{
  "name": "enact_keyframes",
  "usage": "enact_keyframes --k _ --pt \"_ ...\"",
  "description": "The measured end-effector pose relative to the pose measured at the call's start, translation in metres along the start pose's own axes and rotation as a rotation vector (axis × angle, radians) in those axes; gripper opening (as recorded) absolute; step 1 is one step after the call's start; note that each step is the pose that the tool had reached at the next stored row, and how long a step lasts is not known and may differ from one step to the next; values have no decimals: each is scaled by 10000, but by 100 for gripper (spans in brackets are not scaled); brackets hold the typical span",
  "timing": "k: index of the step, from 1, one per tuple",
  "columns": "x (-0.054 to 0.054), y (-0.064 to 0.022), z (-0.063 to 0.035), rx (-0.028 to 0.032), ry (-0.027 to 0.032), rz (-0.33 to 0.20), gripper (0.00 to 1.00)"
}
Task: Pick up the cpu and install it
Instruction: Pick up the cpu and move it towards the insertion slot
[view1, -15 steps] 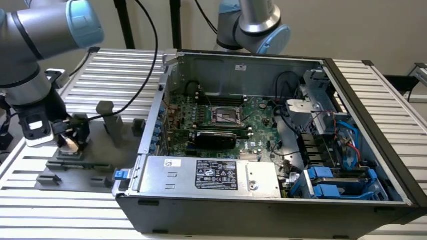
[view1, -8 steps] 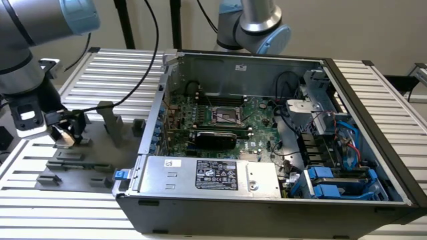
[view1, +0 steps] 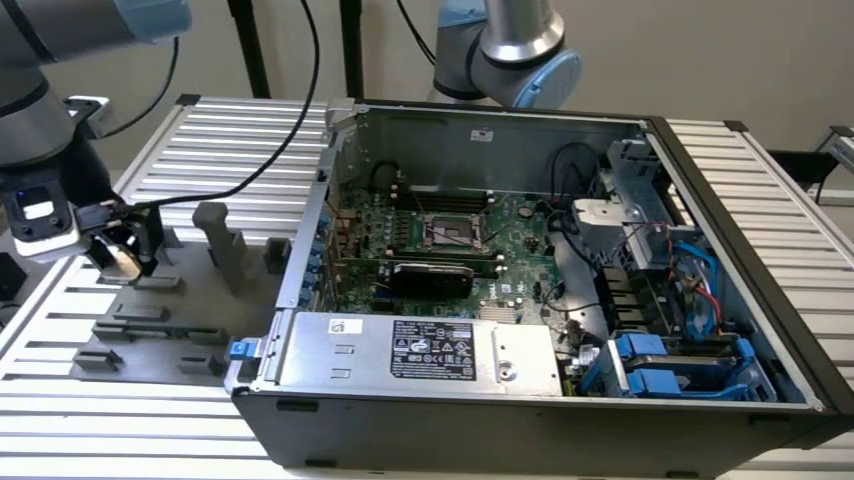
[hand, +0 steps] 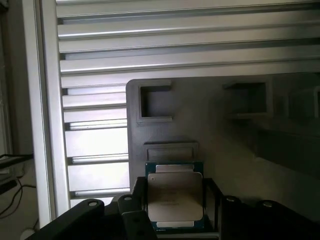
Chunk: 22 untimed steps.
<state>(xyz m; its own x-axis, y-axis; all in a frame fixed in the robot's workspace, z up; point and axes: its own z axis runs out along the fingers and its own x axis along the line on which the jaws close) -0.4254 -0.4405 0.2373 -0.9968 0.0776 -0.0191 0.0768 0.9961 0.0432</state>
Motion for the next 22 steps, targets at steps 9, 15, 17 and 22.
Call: enact_keyframes --k 9,15,17,22 --pt "2 -6 134 -3 -8 0 55" --pt "6 -12 243 -4 -8 1 55" --pt "6 -14 279 -3 -8 0 55" --pt "7 -18 370 -3 -9 -1 55"
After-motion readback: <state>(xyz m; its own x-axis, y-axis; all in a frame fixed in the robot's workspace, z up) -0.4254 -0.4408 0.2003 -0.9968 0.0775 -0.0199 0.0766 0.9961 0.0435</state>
